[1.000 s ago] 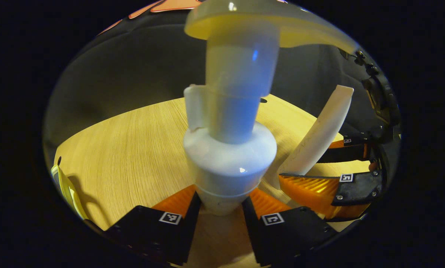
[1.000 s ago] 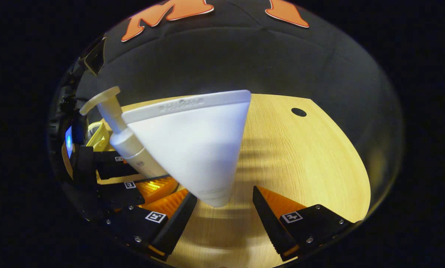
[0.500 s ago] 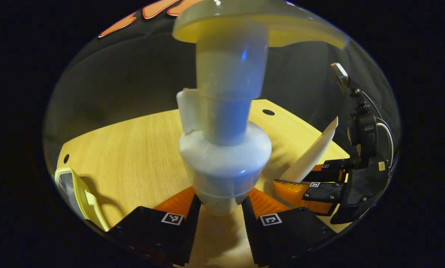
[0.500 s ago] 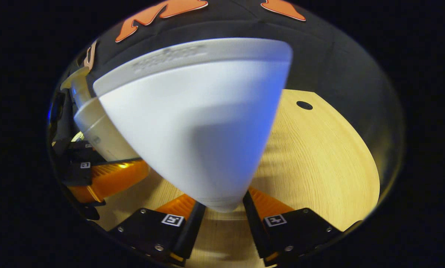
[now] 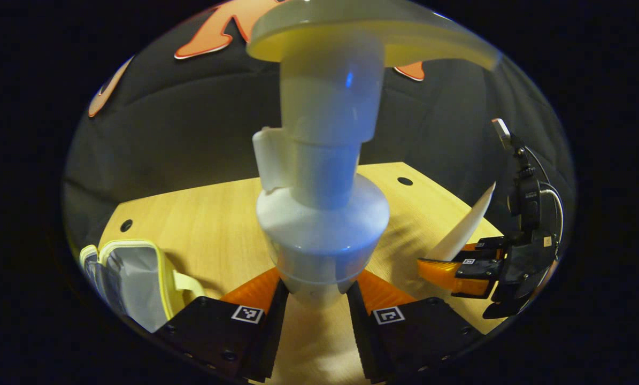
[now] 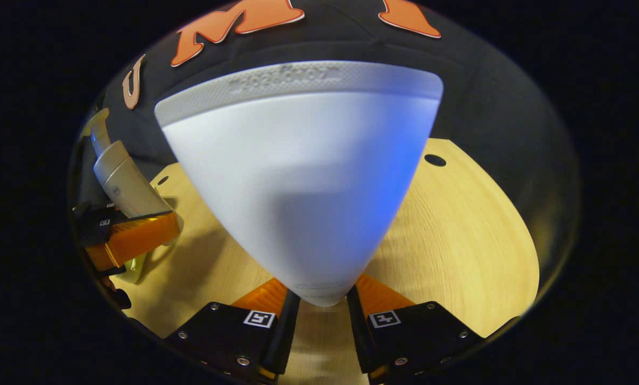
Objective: First open the suitcase, pack the skin care products into it, and then close the suitcase.
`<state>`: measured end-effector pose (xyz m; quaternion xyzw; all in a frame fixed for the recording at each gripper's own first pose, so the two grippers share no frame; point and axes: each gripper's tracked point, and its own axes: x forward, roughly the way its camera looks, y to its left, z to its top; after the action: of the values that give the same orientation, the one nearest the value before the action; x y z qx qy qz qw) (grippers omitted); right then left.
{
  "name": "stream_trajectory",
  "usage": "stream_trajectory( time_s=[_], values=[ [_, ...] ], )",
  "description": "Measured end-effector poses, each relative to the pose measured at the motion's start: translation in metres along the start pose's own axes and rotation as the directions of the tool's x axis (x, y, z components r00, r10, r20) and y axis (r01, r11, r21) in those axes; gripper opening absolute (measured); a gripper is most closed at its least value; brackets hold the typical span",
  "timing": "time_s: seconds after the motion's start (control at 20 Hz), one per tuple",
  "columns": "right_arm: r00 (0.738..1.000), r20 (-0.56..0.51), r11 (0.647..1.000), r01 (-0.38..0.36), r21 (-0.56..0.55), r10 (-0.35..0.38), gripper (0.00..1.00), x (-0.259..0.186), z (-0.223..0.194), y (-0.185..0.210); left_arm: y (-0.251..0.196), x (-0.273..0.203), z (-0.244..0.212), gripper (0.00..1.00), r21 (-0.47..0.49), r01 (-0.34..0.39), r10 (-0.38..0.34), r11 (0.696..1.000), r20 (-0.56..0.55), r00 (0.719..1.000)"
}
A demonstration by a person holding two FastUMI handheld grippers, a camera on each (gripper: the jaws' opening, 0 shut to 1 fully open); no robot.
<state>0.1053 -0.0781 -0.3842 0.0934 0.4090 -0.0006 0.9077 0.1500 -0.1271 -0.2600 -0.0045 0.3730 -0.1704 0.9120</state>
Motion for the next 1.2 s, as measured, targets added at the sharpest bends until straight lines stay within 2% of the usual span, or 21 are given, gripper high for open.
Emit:
stream_trajectory(
  time_s=[0.05,0.1,0.3,0.75,0.8,0.85,1.0,1.2],
  values=[
    [1.000,0.015,1.000,-0.011,-0.008,0.011,0.46,-0.010,0.007,0.004,0.008,-0.010,0.004,0.59,-0.010,-0.018,0.018,1.000,0.013,1.000],
    [0.999,0.026,1.000,-0.021,-0.020,0.021,0.49,-0.019,0.011,0.009,0.017,-0.023,0.005,0.59,-0.018,-0.037,0.037,0.999,0.022,0.999],
    [0.994,0.085,0.994,-0.068,-0.087,0.075,0.49,-0.059,0.032,0.038,0.048,-0.068,0.018,0.59,-0.054,-0.126,0.130,0.991,0.072,0.989],
    [0.966,0.160,0.967,-0.173,-0.188,0.204,0.48,-0.141,0.049,0.111,0.099,-0.185,0.037,0.60,-0.136,-0.290,0.311,0.947,0.168,0.935],
    [0.961,0.170,0.962,-0.183,-0.204,0.219,0.45,-0.149,0.052,0.118,0.105,-0.195,0.035,0.59,-0.148,-0.299,0.323,0.942,0.175,0.930],
    [0.958,0.174,0.958,-0.191,-0.213,0.229,0.48,-0.156,0.054,0.125,0.108,-0.199,0.036,0.59,-0.156,-0.308,0.334,0.939,0.183,0.925],
    [0.953,0.182,0.954,-0.202,-0.222,0.244,0.48,-0.169,0.060,0.145,0.130,-0.238,0.037,0.59,-0.160,-0.328,0.356,0.931,0.201,0.912],
    [0.950,0.180,0.950,-0.212,-0.228,0.255,0.48,-0.181,0.068,0.182,0.164,-0.258,0.032,0.59,-0.164,-0.310,0.338,0.937,0.189,0.922]
  ],
)
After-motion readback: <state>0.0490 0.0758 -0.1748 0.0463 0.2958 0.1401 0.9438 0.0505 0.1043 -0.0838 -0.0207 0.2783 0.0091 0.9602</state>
